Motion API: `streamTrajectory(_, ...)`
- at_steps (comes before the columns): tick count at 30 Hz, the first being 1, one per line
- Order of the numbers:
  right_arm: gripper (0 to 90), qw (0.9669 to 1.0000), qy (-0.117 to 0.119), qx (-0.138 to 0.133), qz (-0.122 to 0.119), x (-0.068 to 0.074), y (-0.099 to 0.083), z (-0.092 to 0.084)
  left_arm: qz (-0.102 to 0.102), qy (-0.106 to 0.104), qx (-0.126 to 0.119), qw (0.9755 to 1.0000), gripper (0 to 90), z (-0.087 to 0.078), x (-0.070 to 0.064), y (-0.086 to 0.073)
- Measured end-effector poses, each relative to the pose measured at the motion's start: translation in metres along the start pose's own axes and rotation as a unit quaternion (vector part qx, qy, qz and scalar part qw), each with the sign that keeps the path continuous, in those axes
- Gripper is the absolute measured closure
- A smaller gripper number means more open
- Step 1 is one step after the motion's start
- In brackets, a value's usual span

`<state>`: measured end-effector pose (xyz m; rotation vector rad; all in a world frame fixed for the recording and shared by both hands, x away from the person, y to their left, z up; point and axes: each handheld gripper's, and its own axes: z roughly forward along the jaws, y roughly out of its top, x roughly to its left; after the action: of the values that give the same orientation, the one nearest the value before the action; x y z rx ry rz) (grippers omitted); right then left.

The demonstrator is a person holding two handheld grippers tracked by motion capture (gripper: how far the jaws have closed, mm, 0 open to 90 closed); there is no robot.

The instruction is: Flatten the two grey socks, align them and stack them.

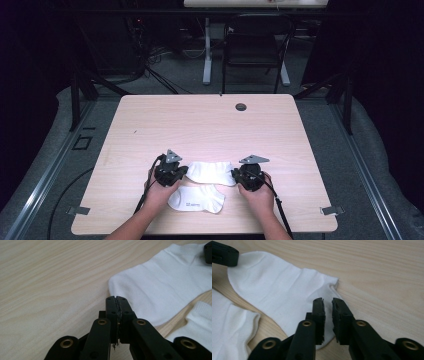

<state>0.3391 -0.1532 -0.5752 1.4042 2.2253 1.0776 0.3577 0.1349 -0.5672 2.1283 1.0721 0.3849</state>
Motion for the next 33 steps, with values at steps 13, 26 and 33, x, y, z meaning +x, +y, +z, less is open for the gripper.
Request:
streamTrajectory(13, 81.8, 0.9999, 0.011, 0.0, 0.01, -0.006, -0.001, -0.002, -0.019, -0.01, -0.009, 0.9997, 77.5, -0.006, 0.007, 0.001)
streamTrajectory(26, 60.7, 0.9998, 0.016, -0.009, 0.006, -0.008, 0.003, 0.003, -0.026, -0.024, -0.016, 0.9992, 65.6, 0.004, 0.01, 0.008)
streamTrajectory(33, 58.5, 0.9999, 0.01, -0.007, -0.008, -0.006, 0.007, 0.008, -0.016, -0.02, -0.004, 0.9997, 65.2, 0.01, 0.009, 0.011)
